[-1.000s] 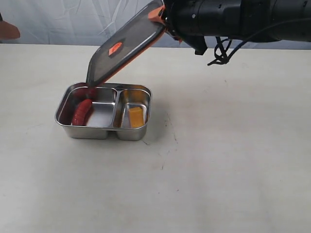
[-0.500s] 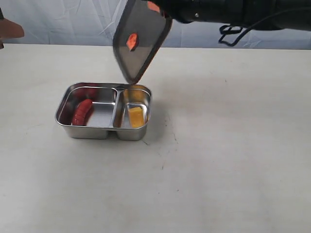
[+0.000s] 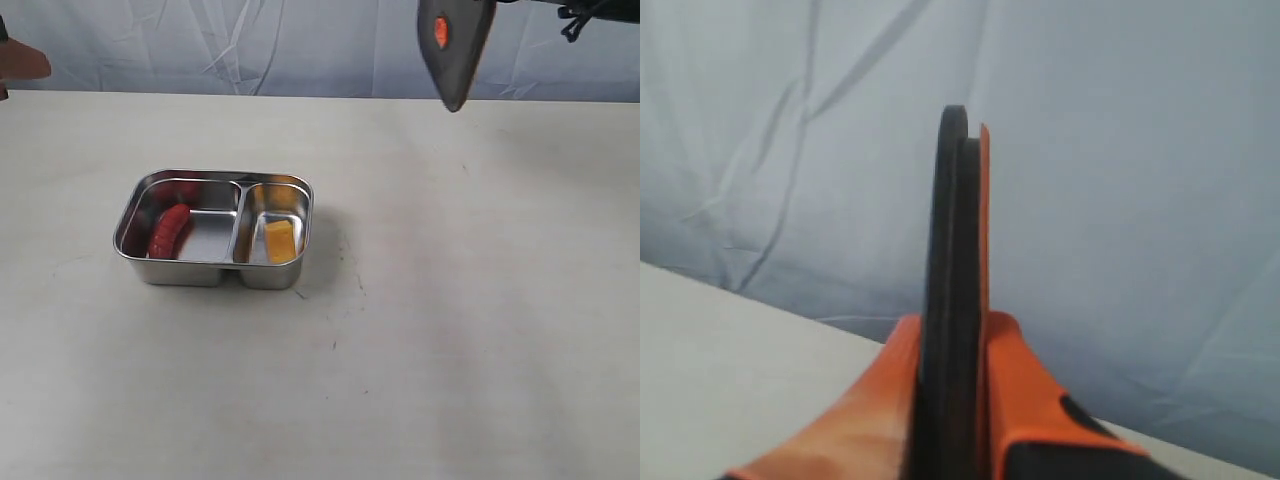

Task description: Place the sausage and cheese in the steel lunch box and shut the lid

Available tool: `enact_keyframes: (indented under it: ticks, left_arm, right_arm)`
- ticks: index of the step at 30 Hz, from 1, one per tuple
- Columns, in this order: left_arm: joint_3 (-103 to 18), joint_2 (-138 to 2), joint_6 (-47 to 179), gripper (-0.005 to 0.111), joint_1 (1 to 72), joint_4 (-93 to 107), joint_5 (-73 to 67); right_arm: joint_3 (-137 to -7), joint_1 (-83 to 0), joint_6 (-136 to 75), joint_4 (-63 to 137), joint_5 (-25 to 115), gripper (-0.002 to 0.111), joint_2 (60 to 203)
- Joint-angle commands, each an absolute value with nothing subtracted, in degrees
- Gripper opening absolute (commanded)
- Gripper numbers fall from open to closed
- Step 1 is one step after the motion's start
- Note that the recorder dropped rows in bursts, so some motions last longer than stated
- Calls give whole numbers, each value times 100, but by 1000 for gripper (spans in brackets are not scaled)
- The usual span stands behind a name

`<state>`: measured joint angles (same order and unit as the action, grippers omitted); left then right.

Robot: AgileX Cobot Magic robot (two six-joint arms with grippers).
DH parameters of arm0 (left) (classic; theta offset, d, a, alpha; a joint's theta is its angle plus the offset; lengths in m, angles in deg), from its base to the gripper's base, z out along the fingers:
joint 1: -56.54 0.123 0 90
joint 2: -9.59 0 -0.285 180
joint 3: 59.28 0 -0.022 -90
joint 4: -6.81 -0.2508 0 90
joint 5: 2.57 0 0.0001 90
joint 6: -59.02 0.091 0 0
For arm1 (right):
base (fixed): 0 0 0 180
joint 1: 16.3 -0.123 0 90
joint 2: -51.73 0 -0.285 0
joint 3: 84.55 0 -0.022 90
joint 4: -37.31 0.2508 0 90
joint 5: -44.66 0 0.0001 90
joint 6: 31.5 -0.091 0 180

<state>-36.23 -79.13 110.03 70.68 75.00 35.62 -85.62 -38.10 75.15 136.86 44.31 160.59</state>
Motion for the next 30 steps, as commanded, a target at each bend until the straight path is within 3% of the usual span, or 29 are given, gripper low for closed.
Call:
enact_keyframes:
  ticks: [1, 18, 28, 30]
  left_arm:
    - [-3621, -7912, 11041, 59, 7081, 7519, 3323]
    - [-3621, -7912, 11041, 59, 7081, 6962, 3306]
    - [-3621, -7912, 11041, 59, 7081, 6962, 3255]
    - [-3621, -7912, 11041, 59, 7081, 6962, 3241]
  right_arm:
    - [-8601, -3637, 7565, 13726, 4188, -1, 16009]
    - [-8611, -3471, 6856, 13648, 3577, -1, 16009]
    - [-8728, -3528, -2777, 6204, 4310, -1, 15983]
    - [-8728, -3580, -3760, 5463, 4337, -1, 15983]
